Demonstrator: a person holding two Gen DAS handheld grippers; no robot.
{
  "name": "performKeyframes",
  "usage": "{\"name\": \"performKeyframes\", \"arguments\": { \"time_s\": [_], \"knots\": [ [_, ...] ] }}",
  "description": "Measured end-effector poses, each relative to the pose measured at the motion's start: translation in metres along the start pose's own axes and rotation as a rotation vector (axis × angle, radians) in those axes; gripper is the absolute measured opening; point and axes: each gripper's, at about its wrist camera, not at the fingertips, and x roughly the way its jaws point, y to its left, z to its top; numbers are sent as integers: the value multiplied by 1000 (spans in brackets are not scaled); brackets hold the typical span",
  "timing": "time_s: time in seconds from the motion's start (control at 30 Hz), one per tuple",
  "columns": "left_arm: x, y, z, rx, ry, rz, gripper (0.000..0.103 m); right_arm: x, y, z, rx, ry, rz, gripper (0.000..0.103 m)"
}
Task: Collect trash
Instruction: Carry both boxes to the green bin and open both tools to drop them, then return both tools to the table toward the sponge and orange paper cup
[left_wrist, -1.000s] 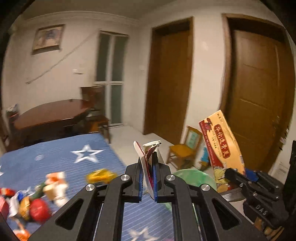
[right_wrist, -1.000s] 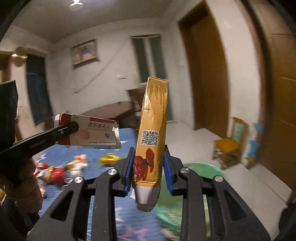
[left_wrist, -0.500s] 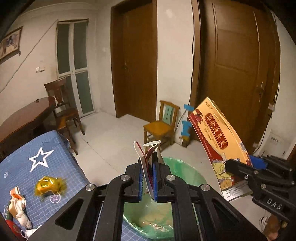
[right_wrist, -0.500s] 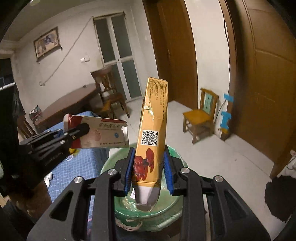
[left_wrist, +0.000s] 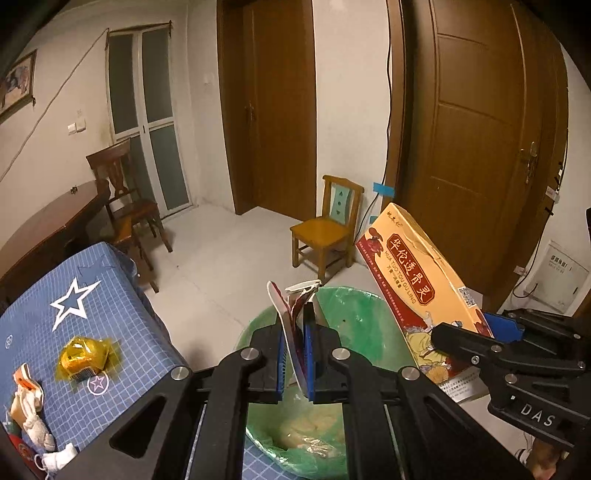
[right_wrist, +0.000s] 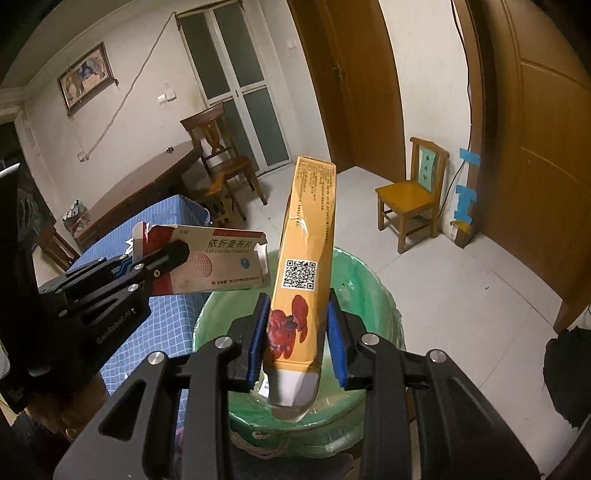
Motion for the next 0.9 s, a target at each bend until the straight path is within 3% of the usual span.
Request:
{"name": "performKeyframes", "arguments": {
  "time_s": [0.2,0.27,0.3,0.33,0.6,0.9],
  "knots": [
    [10,3,-3,8,26,-6,9,8,3,5,8,24,9,30],
    [18,6,-3,9,55,-5,20,15,4,7,1,40,6,34],
    [21,9,-3,-3,67,4,33,18,4,8,-4,48,-2,36],
    [23,13,-3,-14,70,10,35,22,4,8,-2,53,-18,45],
    [15,34,-6,-48,55,40,35,27,-1,5,15,49,-31,48],
    [-30,50,-23,-97,8,156,39,12,15,-4,-3,-17,-13,48]
  ]
}}
